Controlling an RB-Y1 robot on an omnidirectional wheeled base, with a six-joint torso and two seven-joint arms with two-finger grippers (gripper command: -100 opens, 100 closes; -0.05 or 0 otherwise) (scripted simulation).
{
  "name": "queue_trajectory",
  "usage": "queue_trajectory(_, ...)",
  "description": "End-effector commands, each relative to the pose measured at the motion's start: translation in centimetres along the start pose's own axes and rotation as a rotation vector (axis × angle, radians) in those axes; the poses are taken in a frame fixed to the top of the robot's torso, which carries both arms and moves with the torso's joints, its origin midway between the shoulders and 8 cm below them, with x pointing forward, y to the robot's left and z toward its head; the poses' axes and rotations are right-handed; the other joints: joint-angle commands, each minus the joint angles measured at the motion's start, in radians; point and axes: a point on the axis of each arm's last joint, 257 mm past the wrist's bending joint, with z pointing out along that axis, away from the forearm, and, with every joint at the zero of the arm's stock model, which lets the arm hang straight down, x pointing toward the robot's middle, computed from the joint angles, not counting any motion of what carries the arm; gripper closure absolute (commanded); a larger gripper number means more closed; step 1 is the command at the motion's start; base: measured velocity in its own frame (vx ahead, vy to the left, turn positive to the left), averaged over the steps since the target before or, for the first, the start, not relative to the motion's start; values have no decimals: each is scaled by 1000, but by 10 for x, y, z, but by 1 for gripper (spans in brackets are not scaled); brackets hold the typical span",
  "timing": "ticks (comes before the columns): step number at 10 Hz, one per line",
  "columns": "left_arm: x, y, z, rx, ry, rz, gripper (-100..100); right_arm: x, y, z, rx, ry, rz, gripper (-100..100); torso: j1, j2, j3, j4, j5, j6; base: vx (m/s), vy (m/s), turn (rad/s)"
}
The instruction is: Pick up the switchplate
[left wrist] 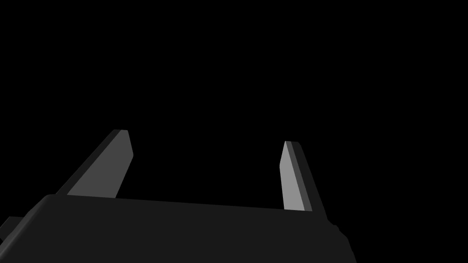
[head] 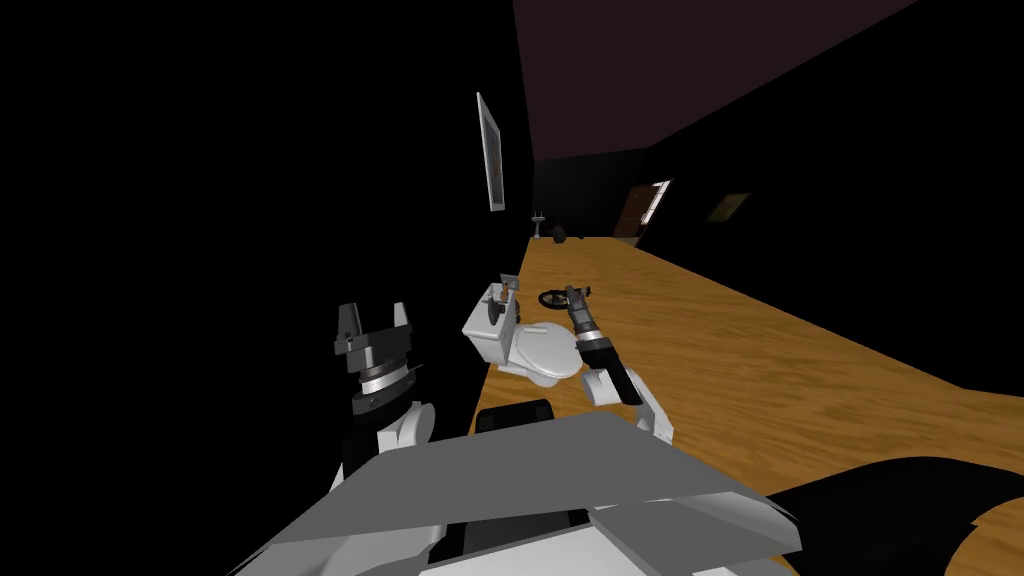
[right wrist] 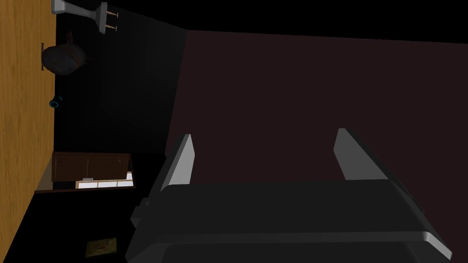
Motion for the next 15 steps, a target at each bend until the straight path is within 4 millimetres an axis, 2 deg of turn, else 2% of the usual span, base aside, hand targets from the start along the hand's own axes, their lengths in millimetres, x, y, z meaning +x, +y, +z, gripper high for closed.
queue_trajectory(1,0,0,0,0,0,0,0,7,-10,2,27,22,-17,-100,0,0,0,0,0,0,-38,-29,30)
queue_trajectory(2,0,0,0,0,0,0,0,18,-17,9,46,56,-49,-100,0,0,0,0,0,0,-41,-37,56)
queue_trajectory(5,0,0,0,0,0,0,0,31,-31,15,95,101,-85,-100,0,0,0,0,0,0,-39,-32,47)
queue_trajectory(6,0,0,0,0,0,0,0,42,-35,22,99,134,-122,-100,0,0,0,0,0,0,-51,-34,65)
queue_trajectory(7,0,0,0,0,0,0,0,45,-43,21,133,146,-123,-100,0,0,0,0,0,0,-46,-28,44)
queue_trajectory(10,0,0,0,0,0,0,0,71,-58,34,170,229,-208,-100,0,0,0,0,0,0,-44,-35,69)
queue_trajectory(12,0,0,0,0,0,0,0,74,-69,31,213,246,-211,-100,0,0,0,0,0,0,-32,-22,23)
queue_trajectory(13,0,0,0,0,0,0,0,86,-72,38,214,285,-257,-100,1,-1,-1,0,0,0,-28,-17,82)
queue_trajectory(15,0,0,0,0,0,0,0,88,-81,35,249,300,-260,-100,1,-1,-1,0,0,0,-22,-19,30)
